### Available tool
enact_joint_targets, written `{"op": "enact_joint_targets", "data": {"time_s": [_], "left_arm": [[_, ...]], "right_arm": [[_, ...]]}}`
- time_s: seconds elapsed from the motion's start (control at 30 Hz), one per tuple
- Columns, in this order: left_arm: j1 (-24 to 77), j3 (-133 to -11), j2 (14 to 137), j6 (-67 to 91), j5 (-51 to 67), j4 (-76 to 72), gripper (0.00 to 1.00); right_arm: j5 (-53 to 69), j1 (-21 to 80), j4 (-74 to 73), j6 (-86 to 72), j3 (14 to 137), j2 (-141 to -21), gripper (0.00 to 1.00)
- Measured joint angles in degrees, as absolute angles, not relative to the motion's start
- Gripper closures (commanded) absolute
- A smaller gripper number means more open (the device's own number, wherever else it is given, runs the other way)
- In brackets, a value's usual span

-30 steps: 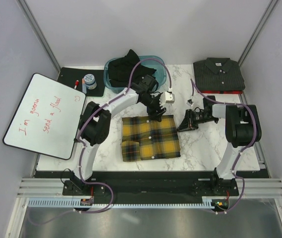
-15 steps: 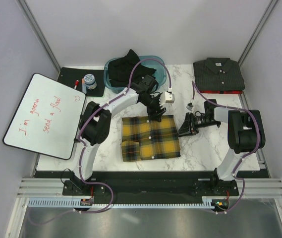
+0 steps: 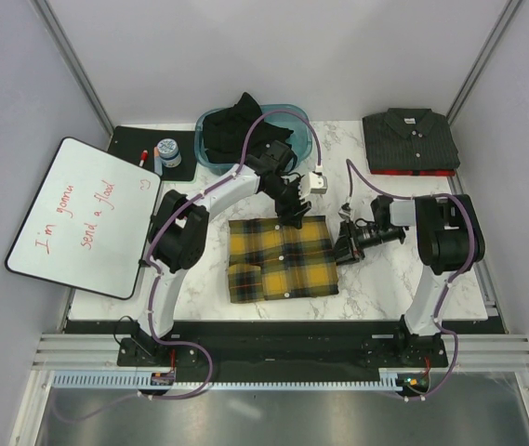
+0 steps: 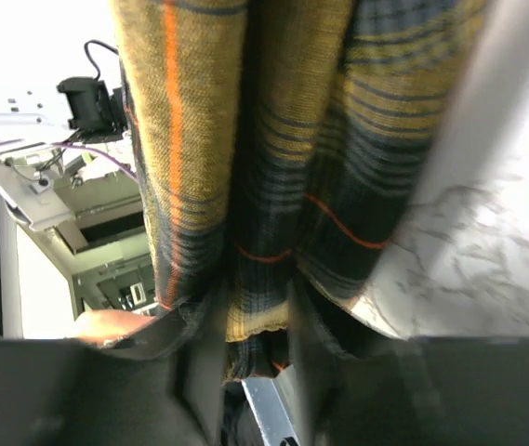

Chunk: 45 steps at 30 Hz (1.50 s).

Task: Fold and stack the long sleeve shirts
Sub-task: Fold the shirt

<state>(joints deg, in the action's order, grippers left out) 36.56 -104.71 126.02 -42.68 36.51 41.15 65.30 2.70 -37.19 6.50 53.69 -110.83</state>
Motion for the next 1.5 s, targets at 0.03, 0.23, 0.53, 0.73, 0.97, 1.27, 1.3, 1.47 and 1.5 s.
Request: {"op": "enact_joint_targets", "data": {"time_s": [0.03, 0.23, 0.53, 0.73, 0.97, 1.27, 1.3, 1.47, 1.5], "left_arm": [[36.56, -104.71, 126.02, -42.68, 36.51, 41.21, 0.42], [36.56, -105.08, 126.02, -43.13, 36.69, 42.65, 0.97], [36.56, -105.32, 125.51, -44.01, 37.56, 44.58, 0.98], [36.56, -105.43, 123.94, -44.25, 37.58, 46.11, 0.78], [36.95, -107.11, 123.24, -45.1, 37.67, 47.72, 0.33], [37.74, -108.31, 127.09, -46.17, 37.26, 47.94, 0.31], [37.74, -108.31, 127.87, -46.35, 36.97, 47.94, 0.32], [37.74, -108.31, 129.78, -46.94, 36.07, 48.27, 0.85], [37.74, -108.31, 129.78, -47.35, 36.1, 48.51, 0.91]], "right_arm": [[65.73, 2.81, -37.45, 6.9, 53.74, -111.02, 0.8], [66.65, 2.94, -40.05, 9.82, 55.0, -110.74, 1.0], [66.63, 2.94, -44.27, 13.13, 55.55, -103.83, 1.0], [65.52, 2.92, -49.08, 16.86, 56.55, -103.74, 1.0], [65.34, 2.9, -51.64, 19.31, 57.47, -105.3, 1.0], [64.01, 2.9, -52.4, 19.57, 57.74, -107.74, 1.0], [63.88, 2.9, -52.45, 19.55, 57.8, -108.09, 1.0], [62.98, 2.9, -52.51, 19.55, 57.95, -108.97, 1.0], [62.92, 2.9, -52.56, 19.55, 58.04, -108.97, 1.0]]}}
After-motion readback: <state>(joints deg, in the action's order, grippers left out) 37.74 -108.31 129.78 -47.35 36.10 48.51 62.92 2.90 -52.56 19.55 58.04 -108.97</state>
